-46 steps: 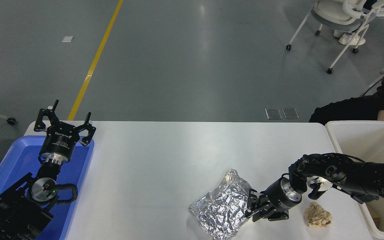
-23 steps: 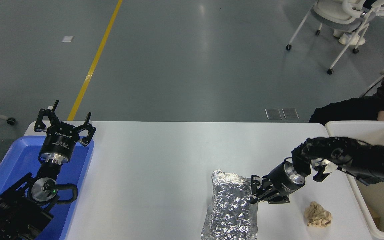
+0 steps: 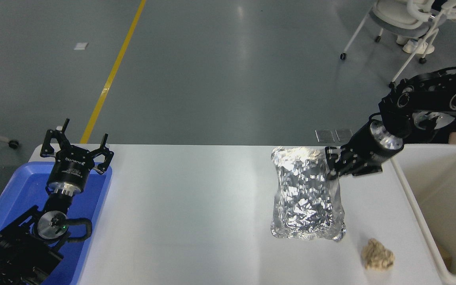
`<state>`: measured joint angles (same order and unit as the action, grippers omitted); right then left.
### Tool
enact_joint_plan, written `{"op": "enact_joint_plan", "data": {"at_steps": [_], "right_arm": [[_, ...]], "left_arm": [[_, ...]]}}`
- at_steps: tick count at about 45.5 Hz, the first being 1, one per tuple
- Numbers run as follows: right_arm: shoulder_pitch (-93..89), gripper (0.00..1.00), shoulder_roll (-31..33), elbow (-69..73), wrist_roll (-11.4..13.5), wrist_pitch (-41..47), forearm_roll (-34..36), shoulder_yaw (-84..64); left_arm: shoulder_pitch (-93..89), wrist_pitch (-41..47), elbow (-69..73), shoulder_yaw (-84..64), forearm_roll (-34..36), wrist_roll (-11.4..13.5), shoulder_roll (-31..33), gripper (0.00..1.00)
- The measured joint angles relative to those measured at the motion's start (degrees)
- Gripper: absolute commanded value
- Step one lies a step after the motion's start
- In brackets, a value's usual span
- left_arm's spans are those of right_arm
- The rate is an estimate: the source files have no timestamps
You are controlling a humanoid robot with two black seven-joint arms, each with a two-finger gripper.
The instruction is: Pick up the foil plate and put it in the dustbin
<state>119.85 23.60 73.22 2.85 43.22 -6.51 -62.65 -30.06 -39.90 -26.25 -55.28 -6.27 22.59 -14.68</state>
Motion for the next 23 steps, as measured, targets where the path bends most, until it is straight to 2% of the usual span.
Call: {"op": "enact_joint_plan", "data": {"at_steps": [16, 23], "right_arm": [[17.39, 0.00, -0.77, 7.58, 0.04, 1.38, -0.22, -7.36], [20.05, 0.00, 0.08, 8.13, 0.02, 1.58, -2.86, -9.64]], "left_arm": [[-0.02, 0.08, 0.01, 0.00, 0.02, 0.00, 0.00, 1.00], [-0.06, 0.08, 0.01, 0.00, -0.02, 0.00, 0.00, 1.00]]}}
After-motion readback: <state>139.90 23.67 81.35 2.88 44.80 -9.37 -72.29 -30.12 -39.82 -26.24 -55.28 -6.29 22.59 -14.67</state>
